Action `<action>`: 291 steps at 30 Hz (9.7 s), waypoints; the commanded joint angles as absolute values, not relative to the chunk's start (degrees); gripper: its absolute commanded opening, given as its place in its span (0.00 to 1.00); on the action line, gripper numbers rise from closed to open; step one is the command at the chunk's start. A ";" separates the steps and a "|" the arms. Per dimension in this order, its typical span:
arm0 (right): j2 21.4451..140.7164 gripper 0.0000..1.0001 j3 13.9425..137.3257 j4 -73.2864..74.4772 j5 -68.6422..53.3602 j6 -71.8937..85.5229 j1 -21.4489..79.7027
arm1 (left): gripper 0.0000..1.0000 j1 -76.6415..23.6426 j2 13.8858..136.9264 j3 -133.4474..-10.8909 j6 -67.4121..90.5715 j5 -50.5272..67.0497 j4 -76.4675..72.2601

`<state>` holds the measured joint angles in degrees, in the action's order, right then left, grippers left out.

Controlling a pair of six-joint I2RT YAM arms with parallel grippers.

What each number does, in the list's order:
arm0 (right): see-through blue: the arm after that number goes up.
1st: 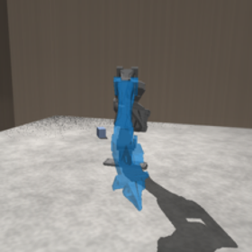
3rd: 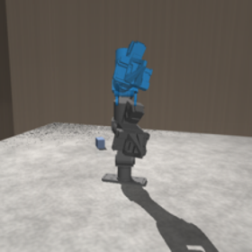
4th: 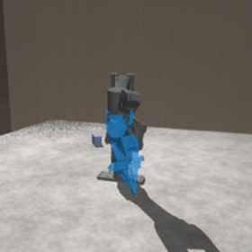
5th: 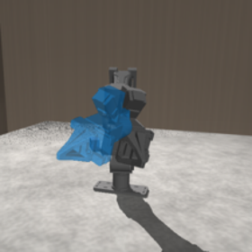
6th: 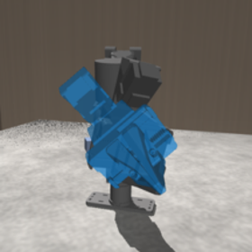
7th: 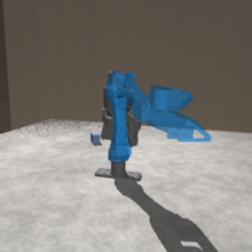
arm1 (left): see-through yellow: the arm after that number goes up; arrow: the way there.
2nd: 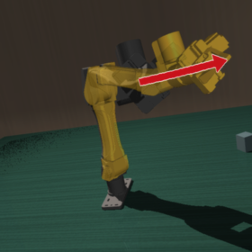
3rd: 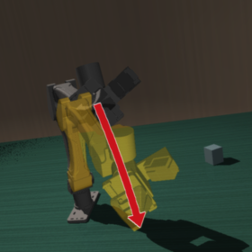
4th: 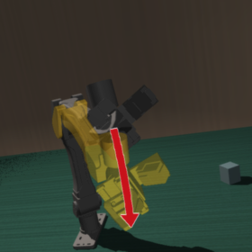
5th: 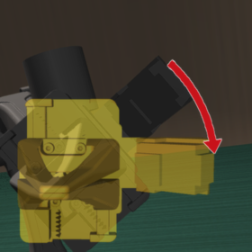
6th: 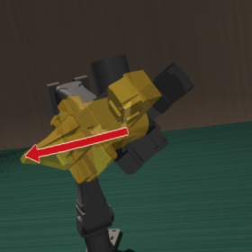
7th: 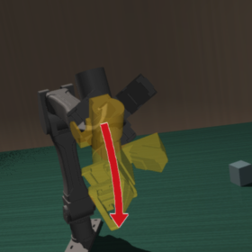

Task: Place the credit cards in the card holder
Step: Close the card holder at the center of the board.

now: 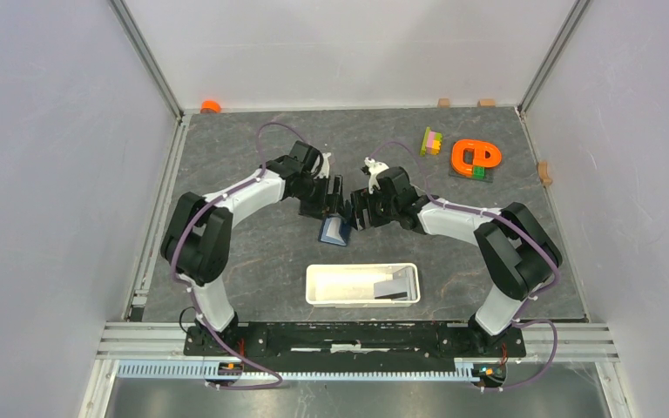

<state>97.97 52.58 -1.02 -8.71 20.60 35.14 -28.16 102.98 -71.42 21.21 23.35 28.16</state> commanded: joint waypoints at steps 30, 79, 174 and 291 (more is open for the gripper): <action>108.21 0.59 48.11 -28.26 -23.09 42.83 34.46 | 0.26 -28.22 115.50 -73.30 15.73 8.32 40.77; 106.52 0.00 86.72 47.62 40.23 11.01 34.97 | 0.81 -18.81 81.35 -66.03 16.17 10.47 31.82; 108.25 0.29 79.96 29.26 8.74 7.65 31.63 | 0.55 -31.82 124.18 -82.38 32.72 14.25 21.00; 108.45 0.00 66.56 17.19 -6.46 5.37 32.72 | 0.33 -35.69 123.60 -79.47 33.75 13.97 20.74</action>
